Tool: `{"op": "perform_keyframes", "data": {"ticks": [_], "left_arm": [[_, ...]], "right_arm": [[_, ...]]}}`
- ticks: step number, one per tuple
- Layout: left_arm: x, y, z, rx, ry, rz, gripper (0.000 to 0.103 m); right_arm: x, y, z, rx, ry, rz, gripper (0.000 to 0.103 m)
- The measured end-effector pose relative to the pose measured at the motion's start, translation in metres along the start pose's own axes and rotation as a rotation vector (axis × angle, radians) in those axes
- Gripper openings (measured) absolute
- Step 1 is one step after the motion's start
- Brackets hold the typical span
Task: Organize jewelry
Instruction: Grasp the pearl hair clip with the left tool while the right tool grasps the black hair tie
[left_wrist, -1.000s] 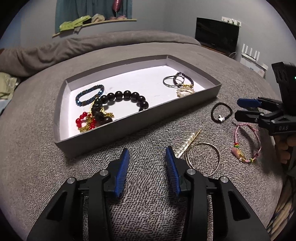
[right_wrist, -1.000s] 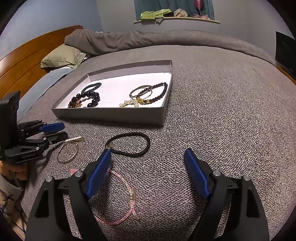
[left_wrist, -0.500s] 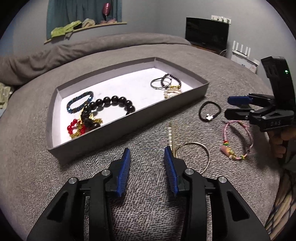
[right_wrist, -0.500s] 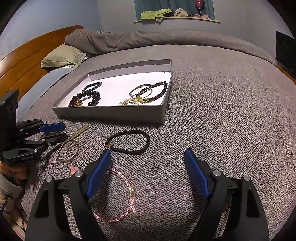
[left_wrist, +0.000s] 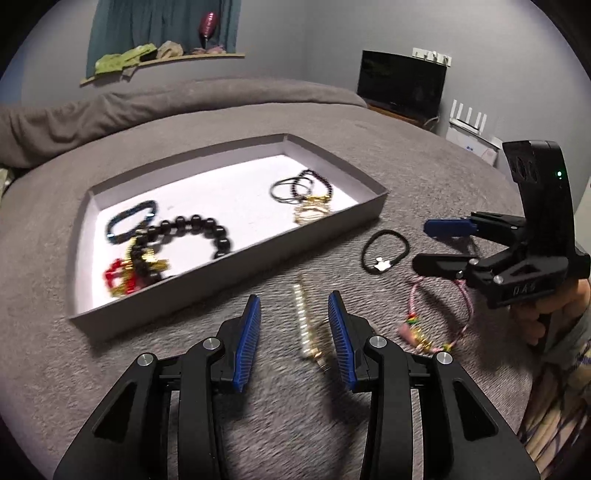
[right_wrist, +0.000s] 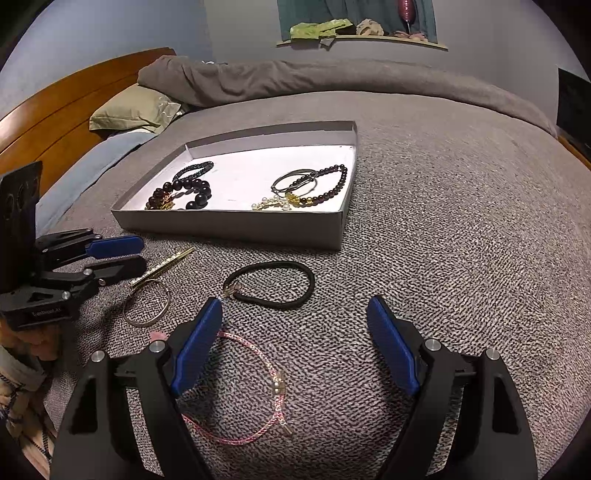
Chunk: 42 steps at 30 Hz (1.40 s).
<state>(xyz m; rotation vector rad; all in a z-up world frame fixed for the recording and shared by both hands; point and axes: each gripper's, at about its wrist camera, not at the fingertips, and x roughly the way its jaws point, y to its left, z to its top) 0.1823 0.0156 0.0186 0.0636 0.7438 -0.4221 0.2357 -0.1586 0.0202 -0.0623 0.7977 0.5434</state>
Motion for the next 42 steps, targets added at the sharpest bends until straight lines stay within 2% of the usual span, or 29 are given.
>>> {"op": "perform_keyframes", "data": {"ticks": [6,12,18,24,28,30,32,35,42], "left_arm": [[0.024,-0.008,0.001,-0.02,0.068,0.019,0.026],[0.025,0.005,-0.001,-0.108,0.072,0.024,0.009],[0.019,0.008,0.0,-0.121,0.058,0.018,0.009],[0.009,0.015,-0.001,-0.136,0.039,0.032,0.009],[0.004,0.022,0.0,-0.149,0.033,0.046,0.009],[0.001,0.025,0.0,-0.157,0.028,0.052,0.009],[-0.002,0.028,0.0,-0.162,0.026,0.055,0.009],[-0.004,0.031,-0.001,-0.162,0.026,0.066,0.009],[-0.009,0.029,0.001,-0.147,0.014,0.056,0.009]], "right_arm": [[0.003,0.004,0.001,-0.008,0.001,0.013,0.08],[0.01,0.008,0.004,-0.011,0.004,0.032,0.08],[0.019,0.014,0.008,-0.024,0.007,0.041,0.076],[0.027,0.016,0.008,-0.039,0.016,0.024,0.056],[0.026,0.017,0.007,-0.053,0.018,0.039,0.033],[0.026,0.019,0.006,-0.061,0.017,0.041,0.026],[0.025,0.019,0.006,-0.065,0.015,0.048,0.013],[0.023,0.021,0.005,-0.075,0.012,0.05,0.009],[0.016,0.026,0.006,-0.088,-0.011,0.076,0.009]]}}
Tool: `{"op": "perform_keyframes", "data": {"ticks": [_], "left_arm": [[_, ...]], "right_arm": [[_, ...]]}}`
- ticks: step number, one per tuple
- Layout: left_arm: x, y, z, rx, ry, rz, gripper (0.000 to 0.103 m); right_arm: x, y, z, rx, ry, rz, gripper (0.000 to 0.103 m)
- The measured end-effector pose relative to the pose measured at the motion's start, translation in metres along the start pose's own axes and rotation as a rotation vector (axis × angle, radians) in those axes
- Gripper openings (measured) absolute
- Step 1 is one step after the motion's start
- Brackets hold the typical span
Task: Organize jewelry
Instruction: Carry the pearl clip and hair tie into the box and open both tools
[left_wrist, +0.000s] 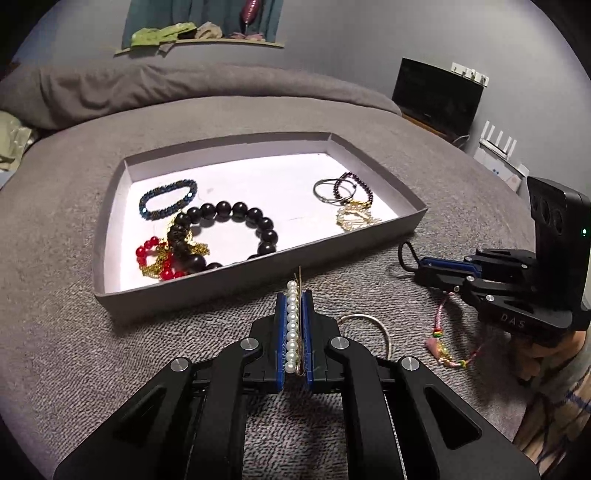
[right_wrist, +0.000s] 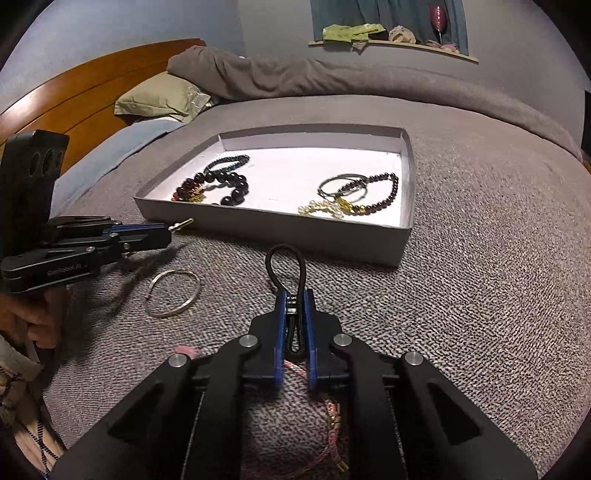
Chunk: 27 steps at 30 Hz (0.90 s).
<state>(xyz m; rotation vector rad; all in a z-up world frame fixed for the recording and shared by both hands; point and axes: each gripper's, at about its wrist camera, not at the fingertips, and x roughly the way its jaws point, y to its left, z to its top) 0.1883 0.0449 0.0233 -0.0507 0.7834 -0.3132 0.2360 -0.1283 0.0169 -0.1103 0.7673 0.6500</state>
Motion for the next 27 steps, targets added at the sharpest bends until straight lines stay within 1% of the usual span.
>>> {"op": "perform_keyframes", "data": {"ticks": [5,11,17,27], "left_arm": [[-0.006,-0.003,0.003,0.005,-0.017,-0.006,0.009],[-0.01,-0.002,0.006,0.0,-0.033,-0.006,0.008],[-0.014,0.005,0.009,-0.024,-0.047,-0.001,0.009],[-0.012,0.009,0.029,-0.048,-0.091,-0.014,0.009]], "right_arm": [[-0.008,0.006,0.004,-0.011,-0.034,0.019,0.009],[-0.012,0.009,0.008,-0.016,-0.053,0.028,0.009],[-0.016,0.01,0.016,-0.024,-0.076,0.027,0.009],[-0.019,-0.001,0.034,-0.014,-0.112,0.013,0.009]]}}
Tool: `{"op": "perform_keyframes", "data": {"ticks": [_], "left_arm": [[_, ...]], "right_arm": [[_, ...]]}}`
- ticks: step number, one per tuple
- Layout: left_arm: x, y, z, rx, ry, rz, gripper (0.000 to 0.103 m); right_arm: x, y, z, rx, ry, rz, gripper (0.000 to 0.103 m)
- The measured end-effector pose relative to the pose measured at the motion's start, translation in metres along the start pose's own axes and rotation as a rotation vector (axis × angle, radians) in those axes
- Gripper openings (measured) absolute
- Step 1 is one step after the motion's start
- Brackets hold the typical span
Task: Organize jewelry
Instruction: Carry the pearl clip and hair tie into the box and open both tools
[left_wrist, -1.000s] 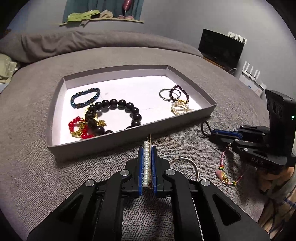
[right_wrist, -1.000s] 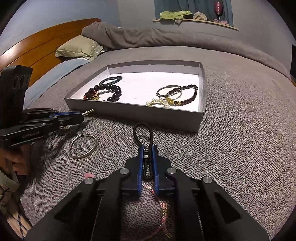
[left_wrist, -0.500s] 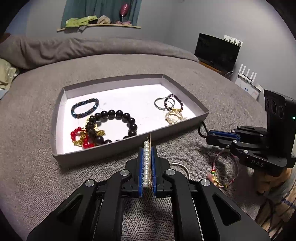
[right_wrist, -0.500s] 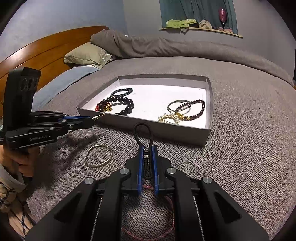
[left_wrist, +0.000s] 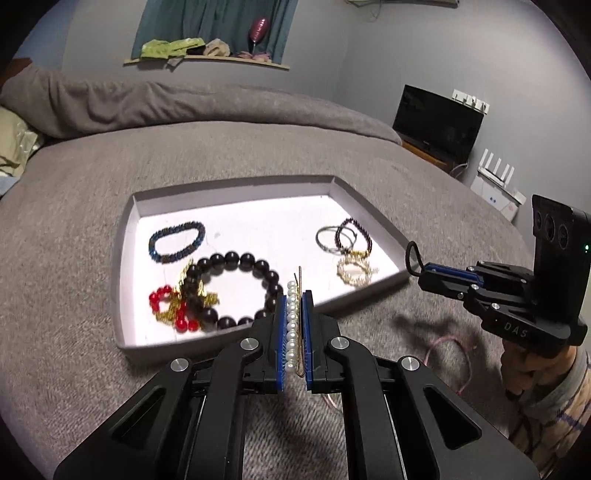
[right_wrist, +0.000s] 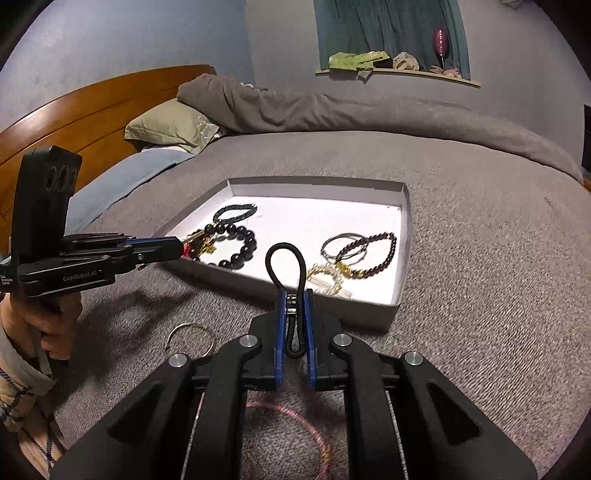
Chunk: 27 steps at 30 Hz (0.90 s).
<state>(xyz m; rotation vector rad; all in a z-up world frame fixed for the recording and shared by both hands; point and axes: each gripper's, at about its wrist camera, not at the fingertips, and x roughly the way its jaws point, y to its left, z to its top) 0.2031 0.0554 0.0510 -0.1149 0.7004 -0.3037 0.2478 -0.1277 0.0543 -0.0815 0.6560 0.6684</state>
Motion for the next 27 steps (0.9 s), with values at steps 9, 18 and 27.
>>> {"op": "perform_keyframes", "data": {"ticks": [9,18,27], "left_arm": [[0.012,0.009,0.021,-0.028,-0.036,0.036,0.009],[0.036,0.018,0.032,-0.038,-0.034,0.069,0.009],[0.06,0.022,0.026,-0.042,0.014,0.082,0.009]], "right_arm": [[0.016,-0.01,0.024,0.014,-0.022,0.002,0.009],[0.045,-0.014,0.034,0.036,0.008,0.022,0.009],[0.066,-0.012,0.037,0.028,0.045,0.036,0.009]]}}
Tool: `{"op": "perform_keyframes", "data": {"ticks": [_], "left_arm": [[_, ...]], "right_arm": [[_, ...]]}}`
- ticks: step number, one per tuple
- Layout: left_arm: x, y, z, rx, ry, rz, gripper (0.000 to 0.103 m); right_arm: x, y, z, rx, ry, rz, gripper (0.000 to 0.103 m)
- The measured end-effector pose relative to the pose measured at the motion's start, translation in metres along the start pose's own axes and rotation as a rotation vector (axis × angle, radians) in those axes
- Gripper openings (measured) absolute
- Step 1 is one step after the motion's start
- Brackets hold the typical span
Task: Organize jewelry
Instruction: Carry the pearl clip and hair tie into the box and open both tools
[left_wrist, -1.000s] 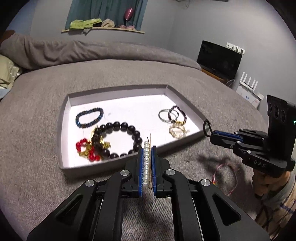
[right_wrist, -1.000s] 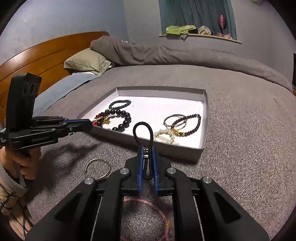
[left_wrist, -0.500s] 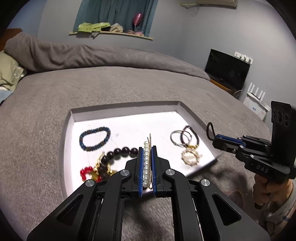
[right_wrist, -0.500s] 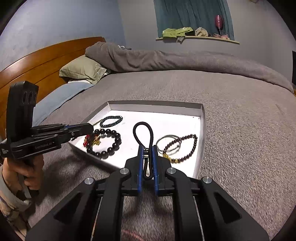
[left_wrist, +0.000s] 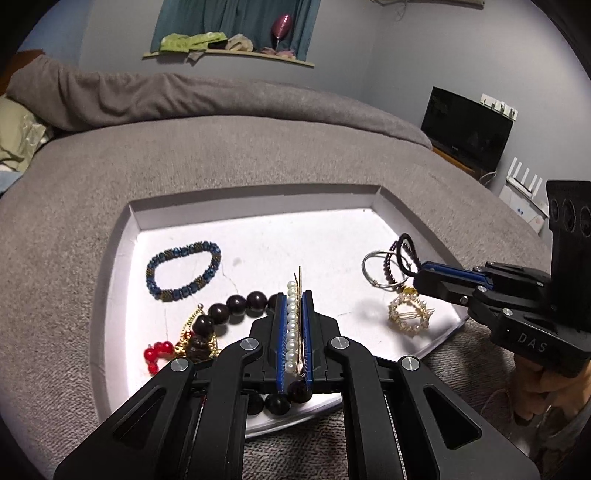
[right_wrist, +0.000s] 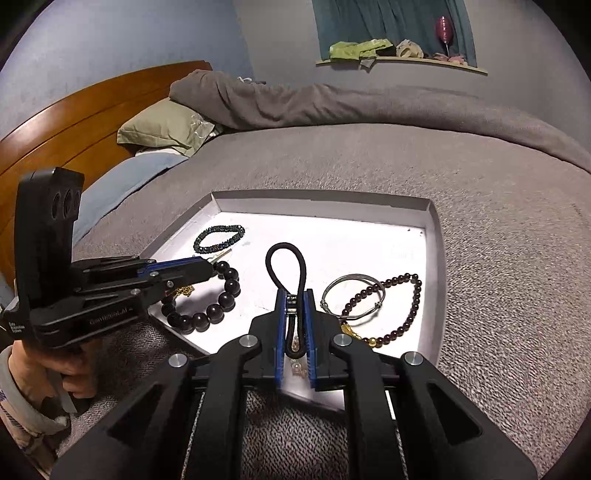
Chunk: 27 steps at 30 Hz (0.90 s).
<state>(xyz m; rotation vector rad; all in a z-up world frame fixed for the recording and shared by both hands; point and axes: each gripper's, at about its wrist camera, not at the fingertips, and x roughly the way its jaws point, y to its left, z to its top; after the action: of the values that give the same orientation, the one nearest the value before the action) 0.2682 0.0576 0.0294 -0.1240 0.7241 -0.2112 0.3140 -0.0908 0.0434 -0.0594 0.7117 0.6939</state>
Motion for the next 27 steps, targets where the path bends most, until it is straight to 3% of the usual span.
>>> {"op": "perform_keyframes", "data": {"ticks": [11,15,17,21,24,27], "left_arm": [[0.004,-0.004,-0.003,0.009,0.019,-0.002,0.009],[0.002,-0.002,-0.003,-0.003,0.004,0.003,0.031],[-0.001,-0.001,-0.003,-0.006,-0.008,0.002,0.039],[-0.009,-0.003,-0.003,-0.002,-0.036,-0.005,0.061],[-0.02,-0.007,-0.003,0.007,-0.069,-0.004,0.077],[-0.031,-0.012,-0.004,0.013,-0.091,-0.01,0.085]], "right_arm": [[0.011,-0.002,-0.002,-0.002,0.049,-0.029,0.009],[0.01,0.0,-0.002,-0.012,0.045,-0.035,0.015],[0.008,0.0,-0.003,-0.017,0.039,-0.038,0.029],[-0.001,0.001,-0.004,-0.032,0.018,-0.044,0.04],[-0.01,0.004,-0.006,-0.047,-0.007,-0.055,0.056],[-0.021,0.005,-0.008,-0.05,-0.034,-0.057,0.069]]}}
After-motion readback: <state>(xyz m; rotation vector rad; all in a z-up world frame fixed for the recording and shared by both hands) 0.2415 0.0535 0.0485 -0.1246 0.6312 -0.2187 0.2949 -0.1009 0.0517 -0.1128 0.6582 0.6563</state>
